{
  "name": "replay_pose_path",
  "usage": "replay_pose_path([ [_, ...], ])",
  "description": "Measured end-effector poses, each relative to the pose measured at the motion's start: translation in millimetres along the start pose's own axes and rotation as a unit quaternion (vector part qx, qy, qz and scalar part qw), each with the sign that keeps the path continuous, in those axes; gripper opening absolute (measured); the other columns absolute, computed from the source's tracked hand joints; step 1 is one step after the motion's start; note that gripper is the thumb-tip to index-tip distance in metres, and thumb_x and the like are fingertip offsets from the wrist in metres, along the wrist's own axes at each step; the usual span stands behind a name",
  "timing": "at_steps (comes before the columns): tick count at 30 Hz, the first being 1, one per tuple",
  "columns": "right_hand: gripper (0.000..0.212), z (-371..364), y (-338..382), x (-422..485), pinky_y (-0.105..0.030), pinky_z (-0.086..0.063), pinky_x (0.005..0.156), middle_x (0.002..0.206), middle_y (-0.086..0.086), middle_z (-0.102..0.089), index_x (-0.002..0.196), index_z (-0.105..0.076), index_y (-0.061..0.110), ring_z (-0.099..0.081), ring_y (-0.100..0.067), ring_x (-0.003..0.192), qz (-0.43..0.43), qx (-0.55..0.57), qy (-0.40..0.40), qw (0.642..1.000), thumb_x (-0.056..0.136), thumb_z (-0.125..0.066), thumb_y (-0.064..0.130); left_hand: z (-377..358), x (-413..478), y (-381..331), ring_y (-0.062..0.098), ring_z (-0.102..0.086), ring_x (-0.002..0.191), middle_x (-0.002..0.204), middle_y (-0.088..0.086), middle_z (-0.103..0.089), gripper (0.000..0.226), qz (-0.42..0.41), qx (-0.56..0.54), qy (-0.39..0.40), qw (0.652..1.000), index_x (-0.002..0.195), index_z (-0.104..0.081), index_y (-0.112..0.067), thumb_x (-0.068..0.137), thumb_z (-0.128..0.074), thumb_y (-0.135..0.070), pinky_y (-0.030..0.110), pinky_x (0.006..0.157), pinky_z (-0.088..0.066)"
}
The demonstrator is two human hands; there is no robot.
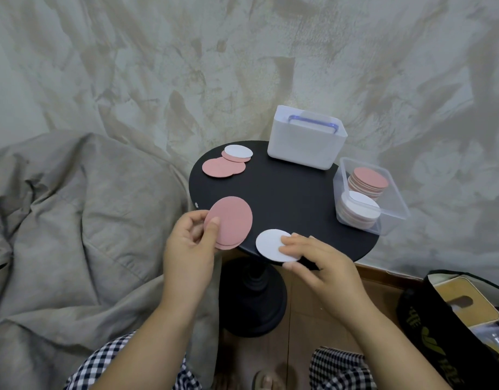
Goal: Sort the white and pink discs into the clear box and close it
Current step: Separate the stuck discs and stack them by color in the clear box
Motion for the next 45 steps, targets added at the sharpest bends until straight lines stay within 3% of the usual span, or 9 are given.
replay_pose_path([
  [4, 0.021, 8, 5, 0, -0.006, -0.039, 0.088, 0.099, 0.035, -0.062, 0.091, -0.063, 0.043, -0.057, 0.013, 0.099, -0.07, 0.088, -0.022, 0.993, 0.09, -0.057, 0.023, -16, -7, -2, 0.008, -0.067, 0.081, 0.085, -0.006, -0.072, 0.008, -0.005, 0.002, 0.032, 0.999, 0.087, -0.06, -0.025, 0.089, -0.058, -0.017, 0.022, 0.073, -0.05],
  [10, 0.017, 13, 2, 3, -0.011, -0.04, 0.065, 0.083, 0.018, -0.063, 0.082, -0.061, 0.025, -0.054, 0.002, 0.077, -0.138, 0.16, -0.07, 0.975, 0.093, -0.049, 0.021, -29, -16, -5, 0.001, -0.066, 0.087, 0.088, -0.01, -0.073, 0.015, -0.04, 0.02, 0.097, 0.994, 0.092, -0.061, -0.028, 0.087, -0.061, -0.013, 0.015, 0.075, -0.048],
  [15, 0.021, 11, 7, 6, -0.005, -0.042, 0.076, 0.096, 0.029, -0.065, 0.097, -0.063, 0.037, -0.057, 0.009, 0.094, -0.143, 0.189, -0.115, 0.965, 0.094, -0.049, 0.021, -50, -30, -19, 0.0, -0.065, 0.093, 0.097, -0.017, -0.071, 0.025, -0.076, 0.025, 0.235, 0.969, 0.097, -0.067, -0.03, 0.085, -0.064, -0.008, 0.013, 0.075, -0.049],
  [21, 0.034, 11, 4, 9, 0.001, -0.038, 0.086, 0.114, 0.031, -0.052, 0.127, -0.053, 0.028, -0.046, 0.024, 0.105, -0.169, 0.231, -0.142, 0.948, 0.093, -0.049, 0.023, -62, -30, -23, -0.003, -0.063, 0.093, 0.097, -0.019, -0.069, 0.024, -0.109, 0.062, 0.247, 0.961, 0.096, -0.064, -0.035, 0.087, -0.062, -0.013, 0.014, 0.079, -0.048],
  [26, 0.021, 21, 14, 13, -0.008, -0.045, 0.081, 0.101, 0.019, -0.068, 0.106, -0.065, 0.028, -0.058, 0.007, 0.099, -0.138, 0.266, -0.184, 0.936, 0.091, -0.054, 0.019, -70, -21, -27, -0.001, -0.06, 0.092, 0.094, -0.017, -0.066, 0.02, -0.152, 0.109, 0.215, 0.958, 0.098, -0.06, -0.032, 0.091, -0.056, -0.014, 0.013, 0.078, -0.048],
  [32, 0.024, 14, 12, 19, -0.007, -0.042, 0.086, 0.1, 0.024, -0.066, 0.102, -0.063, 0.036, -0.057, 0.009, 0.101, -0.115, 0.223, -0.163, 0.954, 0.09, -0.056, 0.016, -71, -13, -16, -0.005, -0.052, 0.11, 0.121, -0.017, -0.057, 0.04, -0.184, 0.2, 0.202, 0.941, 0.131, -0.045, -0.036, 0.095, -0.047, -0.018, 0.012, 0.093, -0.04],
  [39, 0.054, 0, 6, 19, 0.005, -0.025, 0.085, 0.114, 0.036, -0.036, 0.132, -0.019, 0.043, -0.033, 0.029, 0.105, -0.083, 0.086, -0.066, 0.991, 0.096, -0.046, 0.013, -75, -19, -4, 0.006, -0.036, 0.13, 0.147, -0.009, -0.033, 0.062, -0.219, 0.327, 0.24, 0.888, 0.147, -0.007, -0.029, 0.087, -0.025, -0.036, 0.018, 0.098, -0.03],
  [42, 0.051, -1, 6, 17, 0.003, -0.028, 0.085, 0.113, 0.026, -0.042, 0.134, -0.018, 0.042, -0.038, 0.022, 0.105, -0.063, 0.067, -0.068, 0.993, 0.097, -0.042, 0.016, -74, -18, -3, 0.005, -0.043, 0.117, 0.137, -0.005, -0.038, 0.061, -0.233, 0.326, 0.218, 0.89, 0.147, -0.014, -0.023, 0.089, -0.024, -0.038, 0.015, 0.088, -0.033],
  [45, 0.044, 3, 6, 14, 0.0, -0.031, 0.085, 0.107, 0.023, -0.051, 0.131, -0.037, 0.036, -0.046, 0.015, 0.101, -0.043, 0.081, -0.122, 0.988, 0.094, -0.047, 0.014, -71, -16, -3, -0.005, -0.046, 0.093, 0.107, -0.007, -0.048, 0.05, -0.233, 0.262, 0.177, 0.92, 0.14, -0.038, -0.02, 0.091, -0.033, -0.029, 0.005, 0.077, -0.034],
])
Point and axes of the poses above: each hand's wrist, its own x-axis towards the middle knuckle, its own z-axis out of the back of the hand, y = z × x, the point moved 3 cm from there along x, towards the middle knuckle
